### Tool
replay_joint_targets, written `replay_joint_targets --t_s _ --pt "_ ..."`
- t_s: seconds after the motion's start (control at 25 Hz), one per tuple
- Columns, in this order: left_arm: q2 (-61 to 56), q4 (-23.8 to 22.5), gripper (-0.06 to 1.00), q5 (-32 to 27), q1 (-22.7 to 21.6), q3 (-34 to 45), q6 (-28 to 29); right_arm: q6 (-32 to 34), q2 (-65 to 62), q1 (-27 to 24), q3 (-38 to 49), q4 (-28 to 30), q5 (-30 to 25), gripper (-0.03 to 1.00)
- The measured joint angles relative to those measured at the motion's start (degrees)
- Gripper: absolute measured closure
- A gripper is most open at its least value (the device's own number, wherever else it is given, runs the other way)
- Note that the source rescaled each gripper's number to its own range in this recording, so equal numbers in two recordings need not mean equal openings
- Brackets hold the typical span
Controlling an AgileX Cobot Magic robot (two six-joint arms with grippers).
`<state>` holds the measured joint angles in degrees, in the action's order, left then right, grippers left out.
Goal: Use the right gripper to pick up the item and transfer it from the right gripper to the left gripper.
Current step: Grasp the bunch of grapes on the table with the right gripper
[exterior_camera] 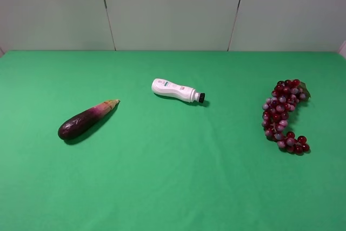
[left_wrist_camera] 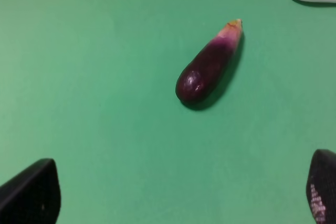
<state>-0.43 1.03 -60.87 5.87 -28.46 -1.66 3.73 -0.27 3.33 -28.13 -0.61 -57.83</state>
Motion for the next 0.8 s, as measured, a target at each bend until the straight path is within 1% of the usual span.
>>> replay_joint_targets --t_s 0.8 --pt "0.0 0.0 -0.01 0.0 0.0 0.0 0.0 0.0 0.0 0.0 0.0 0.0 0.0 -0.03"
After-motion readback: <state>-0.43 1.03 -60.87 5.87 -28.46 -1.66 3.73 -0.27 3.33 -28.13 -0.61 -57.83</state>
